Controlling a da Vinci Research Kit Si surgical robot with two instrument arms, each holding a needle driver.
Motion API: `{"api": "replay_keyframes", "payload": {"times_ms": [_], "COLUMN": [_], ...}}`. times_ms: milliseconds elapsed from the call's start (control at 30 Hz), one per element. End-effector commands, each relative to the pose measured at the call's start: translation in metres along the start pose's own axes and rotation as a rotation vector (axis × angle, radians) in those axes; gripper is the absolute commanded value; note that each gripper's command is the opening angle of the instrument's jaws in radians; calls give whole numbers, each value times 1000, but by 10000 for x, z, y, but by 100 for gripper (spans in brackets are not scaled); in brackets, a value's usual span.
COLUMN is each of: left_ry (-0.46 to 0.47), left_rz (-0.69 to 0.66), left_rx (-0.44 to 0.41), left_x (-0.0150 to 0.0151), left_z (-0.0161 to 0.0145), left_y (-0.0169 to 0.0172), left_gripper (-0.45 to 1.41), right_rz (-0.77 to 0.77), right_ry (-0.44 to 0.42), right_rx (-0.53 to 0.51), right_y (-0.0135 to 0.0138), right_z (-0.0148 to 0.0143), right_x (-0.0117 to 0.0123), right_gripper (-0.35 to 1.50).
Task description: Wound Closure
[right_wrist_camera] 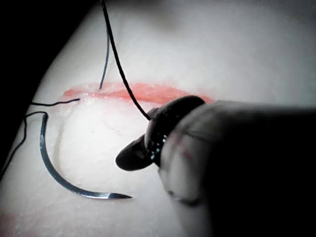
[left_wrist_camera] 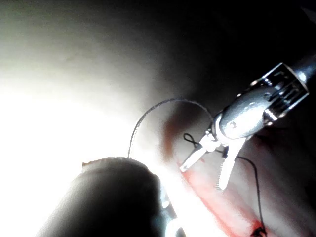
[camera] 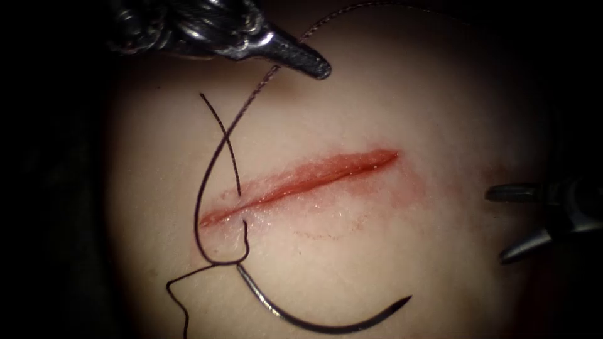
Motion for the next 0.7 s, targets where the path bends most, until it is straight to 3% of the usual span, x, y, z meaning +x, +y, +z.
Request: {"api": "replay_keyframes", "payload": {"times_ms": [33, 167, 233, 300, 367, 500, 533, 567, 700], "left_ry": [37, 57, 46, 47, 48, 47, 45, 45, 39], "left_rz": [-58, -95, -119, -128, -148, -158, -160, -160, -169], "left_rx": [77, 107, 94, 95, 95, 94, 91, 91, 85], "left_x": [-8, -18, -24, -25, -29, -31, -31, -31, -33], "left_z": [16, 24, 23, 22, 17, 16, 17, 17, 21], "left_y": [-34, -60, -79, -83, -94, -96, -94, -94, -91], "left_gripper": [-45, -45, -45, -45, -45, -45, -45, -45, -45], "right_rz": [-22, -67, -97, -109, -156, -249, -330, -330, -349], "right_ry": [17, 26, 36, 39, 43, 28, -6, -6, -75], "right_rx": [14, -19, -40, -55, -144, -274, -390, -390, -582], "right_y": [1, 3, 9, 11, 18, 24, 26, 26, 29], "right_z": [3, -1, -11, -16, -30, -51, -60, -60, -82], "right_x": [26, 37, 47, 49, 56, 63, 65, 65, 68], "right_gripper": [79, 79, 91, 91, 116, 121, 133, 133, 143]}}
